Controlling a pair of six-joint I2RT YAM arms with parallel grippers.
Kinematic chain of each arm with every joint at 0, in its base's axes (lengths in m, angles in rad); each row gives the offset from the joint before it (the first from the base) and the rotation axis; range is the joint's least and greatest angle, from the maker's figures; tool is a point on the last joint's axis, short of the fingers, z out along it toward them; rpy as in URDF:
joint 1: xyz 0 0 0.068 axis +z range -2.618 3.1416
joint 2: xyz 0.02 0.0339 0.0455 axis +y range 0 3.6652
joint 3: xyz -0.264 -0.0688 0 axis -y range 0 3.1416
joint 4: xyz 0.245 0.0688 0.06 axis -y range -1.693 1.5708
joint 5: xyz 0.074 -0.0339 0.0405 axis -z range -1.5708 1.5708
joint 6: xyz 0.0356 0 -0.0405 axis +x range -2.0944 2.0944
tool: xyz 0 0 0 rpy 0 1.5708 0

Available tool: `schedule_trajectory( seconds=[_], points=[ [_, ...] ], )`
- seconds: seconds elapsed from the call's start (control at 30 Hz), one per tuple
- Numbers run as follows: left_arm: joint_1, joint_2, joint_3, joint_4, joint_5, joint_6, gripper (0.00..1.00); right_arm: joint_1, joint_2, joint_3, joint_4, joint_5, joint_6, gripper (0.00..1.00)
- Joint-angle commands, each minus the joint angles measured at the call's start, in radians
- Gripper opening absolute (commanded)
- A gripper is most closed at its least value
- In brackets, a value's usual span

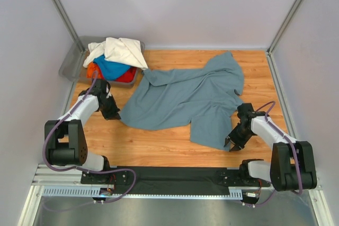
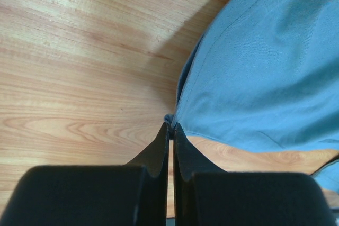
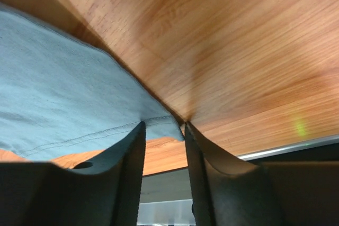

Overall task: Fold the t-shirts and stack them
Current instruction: Flatten the tshirt out

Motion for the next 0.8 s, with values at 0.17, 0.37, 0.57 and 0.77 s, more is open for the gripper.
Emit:
schedule_trajectory(
  seconds=[0.17,0.37,0.57,0.77],
  points=[
    [0.003,-0.044,0.045,-0.024,0.004,0.026,0.0,-0.002,-0.004,-0.024,0.094,0.078,0.014,0.03],
    [0.003,-0.11,0.077,-0.07,-0.013,0.04,0.0,-0.005,-0.126,0.156,0.015,0.176,-0.006,0.0],
    [-0.008,-0.222,0.172,-0.114,-0.032,0.018,0.0,-0.022,-0.119,0.497,-0.046,0.228,-0.049,0.0],
    [-0.077,-0.26,0.442,-0.211,-0.055,0.024,0.0,-0.111,-0.099,0.834,-0.095,0.251,-0.068,0.0]
  ],
)
